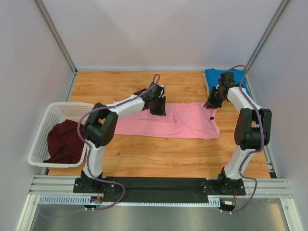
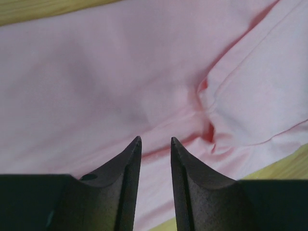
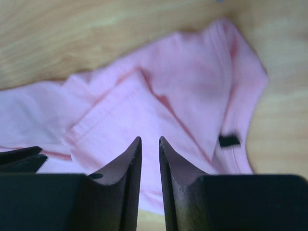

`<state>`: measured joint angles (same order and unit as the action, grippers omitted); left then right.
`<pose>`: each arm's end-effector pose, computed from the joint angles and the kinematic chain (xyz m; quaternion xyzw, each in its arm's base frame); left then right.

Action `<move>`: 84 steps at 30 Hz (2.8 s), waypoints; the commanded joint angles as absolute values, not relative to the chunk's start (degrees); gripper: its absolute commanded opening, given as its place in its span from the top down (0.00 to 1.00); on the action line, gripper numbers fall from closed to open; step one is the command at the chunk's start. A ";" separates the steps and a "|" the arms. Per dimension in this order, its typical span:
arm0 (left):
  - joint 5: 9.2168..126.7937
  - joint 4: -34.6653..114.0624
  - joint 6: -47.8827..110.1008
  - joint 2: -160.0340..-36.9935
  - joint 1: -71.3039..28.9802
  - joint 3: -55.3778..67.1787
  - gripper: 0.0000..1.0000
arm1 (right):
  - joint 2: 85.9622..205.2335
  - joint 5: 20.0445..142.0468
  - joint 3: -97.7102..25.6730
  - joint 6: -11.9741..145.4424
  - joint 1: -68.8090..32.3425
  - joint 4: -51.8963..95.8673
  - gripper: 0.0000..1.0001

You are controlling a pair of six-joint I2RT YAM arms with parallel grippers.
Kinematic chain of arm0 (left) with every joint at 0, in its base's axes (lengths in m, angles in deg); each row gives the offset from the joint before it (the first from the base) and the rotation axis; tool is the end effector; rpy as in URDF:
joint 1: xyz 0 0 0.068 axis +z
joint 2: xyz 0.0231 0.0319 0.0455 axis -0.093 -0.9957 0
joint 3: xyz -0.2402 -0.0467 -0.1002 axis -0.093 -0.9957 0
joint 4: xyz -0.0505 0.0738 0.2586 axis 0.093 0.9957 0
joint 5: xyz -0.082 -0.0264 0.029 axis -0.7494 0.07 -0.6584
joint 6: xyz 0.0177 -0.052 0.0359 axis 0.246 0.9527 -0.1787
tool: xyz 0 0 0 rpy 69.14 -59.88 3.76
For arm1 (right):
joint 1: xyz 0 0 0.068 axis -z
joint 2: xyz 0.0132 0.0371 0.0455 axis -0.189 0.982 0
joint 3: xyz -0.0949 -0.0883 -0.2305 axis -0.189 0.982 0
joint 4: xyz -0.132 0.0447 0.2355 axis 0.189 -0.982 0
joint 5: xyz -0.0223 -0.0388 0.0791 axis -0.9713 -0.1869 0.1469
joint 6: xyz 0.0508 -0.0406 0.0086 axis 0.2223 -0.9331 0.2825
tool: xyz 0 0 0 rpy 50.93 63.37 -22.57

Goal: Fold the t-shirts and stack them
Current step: Fold the tshirt

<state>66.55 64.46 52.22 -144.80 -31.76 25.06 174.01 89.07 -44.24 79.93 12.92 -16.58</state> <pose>0.3792 -0.2978 0.1523 0.0632 0.9432 -0.2466 0.2133 0.4166 -0.0007 0.1848 0.1556 0.9547 0.1651 0.1927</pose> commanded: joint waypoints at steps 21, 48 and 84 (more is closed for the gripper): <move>84.18 73.44 60.91 -124.09 -18.83 -9.40 0.60 | 160.76 63.13 -16.11 87.78 11.16 -16.53 0.80; 87.60 77.66 65.07 -86.31 -29.29 -19.34 0.59 | 157.41 62.24 -28.05 115.98 4.31 -22.70 0.61; 86.38 80.84 53.46 -94.55 -22.96 -16.87 0.45 | 207.68 71.04 -81.72 107.12 -5.28 -17.23 0.62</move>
